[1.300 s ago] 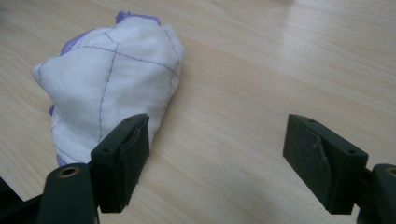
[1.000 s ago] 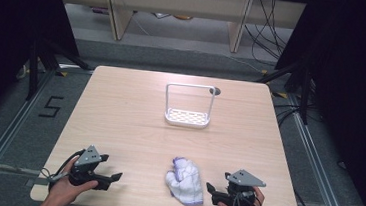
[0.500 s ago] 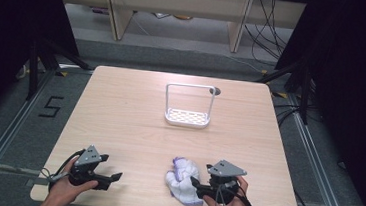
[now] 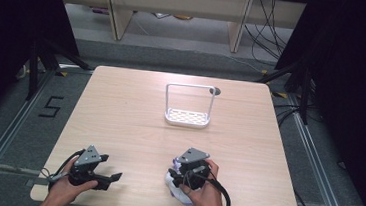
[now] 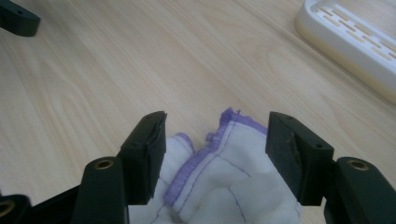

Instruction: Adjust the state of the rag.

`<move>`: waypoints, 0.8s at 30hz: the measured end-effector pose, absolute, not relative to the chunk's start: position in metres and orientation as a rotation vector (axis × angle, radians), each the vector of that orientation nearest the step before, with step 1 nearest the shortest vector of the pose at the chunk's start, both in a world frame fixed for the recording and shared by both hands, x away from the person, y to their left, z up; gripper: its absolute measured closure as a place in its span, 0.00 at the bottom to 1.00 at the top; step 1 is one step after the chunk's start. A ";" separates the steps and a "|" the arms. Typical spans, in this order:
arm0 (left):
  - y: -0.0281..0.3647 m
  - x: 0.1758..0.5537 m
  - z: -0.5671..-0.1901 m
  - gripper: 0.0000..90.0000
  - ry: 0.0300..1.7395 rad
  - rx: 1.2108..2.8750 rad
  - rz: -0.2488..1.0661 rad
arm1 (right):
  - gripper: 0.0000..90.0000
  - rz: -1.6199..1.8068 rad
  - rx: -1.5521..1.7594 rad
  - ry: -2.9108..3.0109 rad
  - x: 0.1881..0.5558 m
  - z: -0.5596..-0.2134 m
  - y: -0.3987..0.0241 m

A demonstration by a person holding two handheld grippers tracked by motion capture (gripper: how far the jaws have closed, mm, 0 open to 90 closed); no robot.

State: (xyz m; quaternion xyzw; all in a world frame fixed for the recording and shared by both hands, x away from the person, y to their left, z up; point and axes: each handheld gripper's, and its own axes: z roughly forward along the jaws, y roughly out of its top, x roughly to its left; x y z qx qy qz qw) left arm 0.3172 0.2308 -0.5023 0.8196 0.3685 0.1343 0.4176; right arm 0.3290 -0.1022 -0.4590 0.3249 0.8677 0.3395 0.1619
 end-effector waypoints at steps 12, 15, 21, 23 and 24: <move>0.229 0.316 -0.503 0.18 0.930 2.041 0.343 | 0.66 0.775 0.855 2.524 0.338 -0.475 -0.090; 0.228 0.317 -0.503 0.18 0.929 2.041 0.344 | 0.84 0.765 0.804 2.531 0.338 -0.472 -0.093; 0.228 0.317 -0.503 0.18 0.931 2.042 0.344 | 0.94 0.878 0.779 2.475 0.330 -0.448 -0.112; 0.228 0.317 -0.503 0.18 0.929 2.042 0.343 | 0.94 0.949 0.789 2.458 0.327 -0.438 -0.120; 0.228 0.317 -0.503 0.18 0.927 2.037 0.344 | 0.94 0.986 0.797 2.449 0.324 -0.433 -0.123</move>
